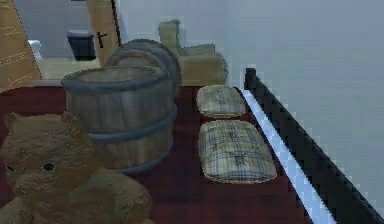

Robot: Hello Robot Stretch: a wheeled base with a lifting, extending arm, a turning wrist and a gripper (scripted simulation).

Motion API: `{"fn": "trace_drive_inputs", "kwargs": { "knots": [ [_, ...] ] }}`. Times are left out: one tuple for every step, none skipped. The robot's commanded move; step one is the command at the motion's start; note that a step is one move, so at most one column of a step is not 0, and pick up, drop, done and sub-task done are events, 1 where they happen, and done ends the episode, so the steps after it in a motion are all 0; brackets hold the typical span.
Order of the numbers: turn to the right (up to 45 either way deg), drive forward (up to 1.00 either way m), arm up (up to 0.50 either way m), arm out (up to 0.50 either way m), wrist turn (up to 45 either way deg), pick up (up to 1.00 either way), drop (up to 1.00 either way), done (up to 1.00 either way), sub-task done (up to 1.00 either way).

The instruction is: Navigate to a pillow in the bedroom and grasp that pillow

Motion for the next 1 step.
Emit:
{"fn": "trace_drive_inputs", "kwargs": {
  "knots": [
    [-45.0, 0.0, 0.0, 0.0, 0.0, 0.0, 0.0, 0.0, 0.0]
  ]
}}
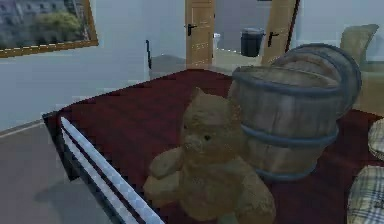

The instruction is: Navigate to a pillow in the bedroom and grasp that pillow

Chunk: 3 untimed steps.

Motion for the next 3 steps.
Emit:
{"fn": "trace_drive_inputs", "kwargs": {
  "knots": [
    [-30.0, 0.0, 0.0, 0.0, 0.0, 0.0, 0.0, 0.0, 0.0],
    [0.0, 0.0, 0.5, 0.0, 0.0, 0.0, 0.0, 0.0, 0.0],
    [0.0, 0.0, 0.38, 0.0, 0.0, 0.0, 0.0, 0.0, 0.0]
  ]
}}
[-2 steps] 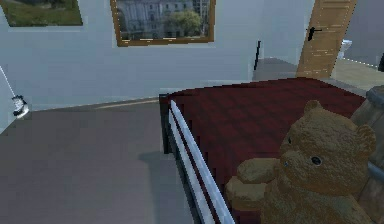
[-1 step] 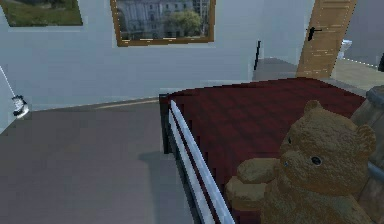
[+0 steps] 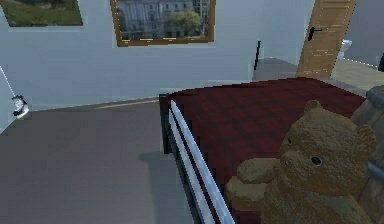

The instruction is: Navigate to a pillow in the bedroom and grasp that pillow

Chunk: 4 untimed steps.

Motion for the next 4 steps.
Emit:
{"fn": "trace_drive_inputs", "kwargs": {
  "knots": [
    [0.0, 0.0, 0.0, 0.34, 0.0, 0.0, 0.0, 0.0, 0.0],
    [0.0, 0.0, 0.0, 0.0, 45.0, 0.0, 0.0, 0.0, 0.0],
    [0.0, 0.0, 0.0, 0.0, 45.0, 0.0, 0.0, 0.0, 0.0],
    [0.0, 0.0, 0.0, 0.0, 36.0, 0.0, 0.0, 0.0, 0.0]
  ]
}}
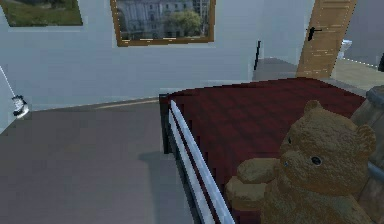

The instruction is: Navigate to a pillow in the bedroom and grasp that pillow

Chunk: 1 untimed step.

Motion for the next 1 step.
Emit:
{"fn": "trace_drive_inputs", "kwargs": {
  "knots": [
    [0.0, 0.0, -0.26, 0.0, 0.0, 0.0, 0.0, 0.0, 0.0]
  ]
}}
